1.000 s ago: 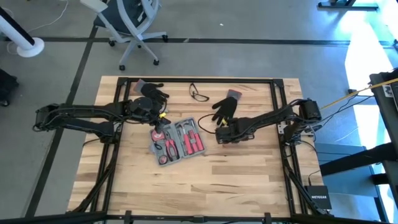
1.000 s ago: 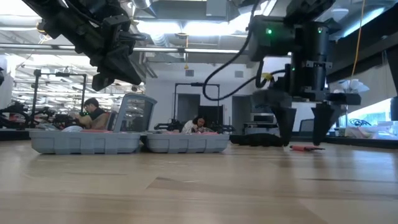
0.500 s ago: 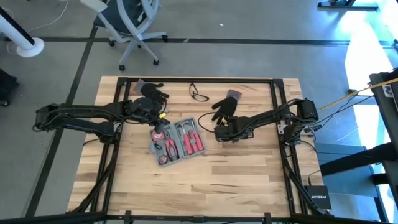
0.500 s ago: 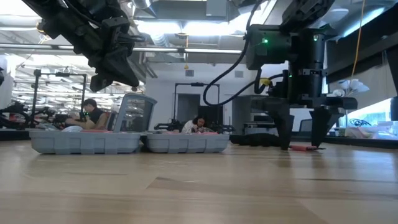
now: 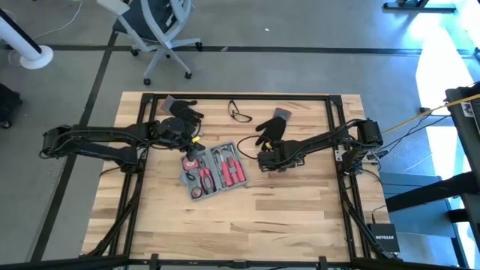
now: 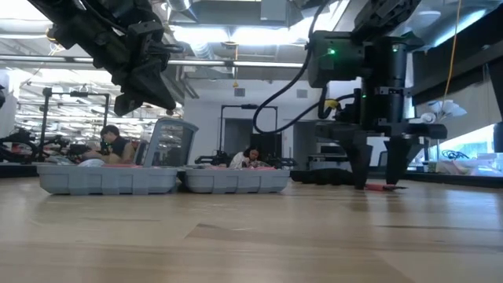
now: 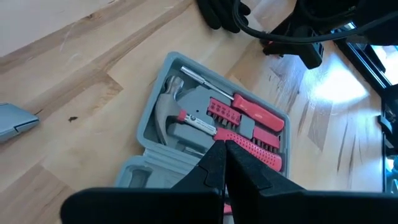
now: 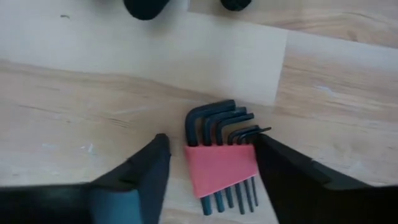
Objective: Prefit tool cases
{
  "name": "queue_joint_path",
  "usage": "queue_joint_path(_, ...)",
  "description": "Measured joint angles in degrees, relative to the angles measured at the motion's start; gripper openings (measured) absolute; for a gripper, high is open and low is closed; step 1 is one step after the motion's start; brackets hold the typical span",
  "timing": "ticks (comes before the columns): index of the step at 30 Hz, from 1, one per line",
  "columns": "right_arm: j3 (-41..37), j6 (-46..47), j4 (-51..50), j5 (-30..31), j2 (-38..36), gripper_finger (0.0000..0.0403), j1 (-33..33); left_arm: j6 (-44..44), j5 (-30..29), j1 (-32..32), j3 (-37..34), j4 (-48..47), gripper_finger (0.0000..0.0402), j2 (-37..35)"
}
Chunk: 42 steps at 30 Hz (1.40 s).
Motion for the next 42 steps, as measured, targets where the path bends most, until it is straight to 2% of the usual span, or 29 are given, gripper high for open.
queue_joint_path(4,0.00,-1.38,0.13,-0.13,0.02,0.0155,0.00,0.06,-0.04,0.00,0.00,0.00,0.0000,0.00)
queue_joint_path(8,0.00,-2.21,0.20,-0.04,0.02,0.0129,0.00,0.15,-0.75,0.00,0.00,0.00,0.0000,0.00)
queue_joint_path(17,1.21,-2.42,-1.13,-0.02,0.20,0.0143,0.00,0.17,-1.57,-0.02,0.00,0.02,0.0000,-0.02)
queue_joint_path(34,6.18,-5.49,-6.14,2.05,0.40,0.0114,0.00,-0.46,-1.59,-0.02,0.00,0.19,0.0000,-0.04)
queue_joint_path(42,6.23,-6.81,-9.93,0.89,0.33,0.0136,0.00,-0.46,-1.57,-0.01,0.00,0.15,0.0000,-0.04)
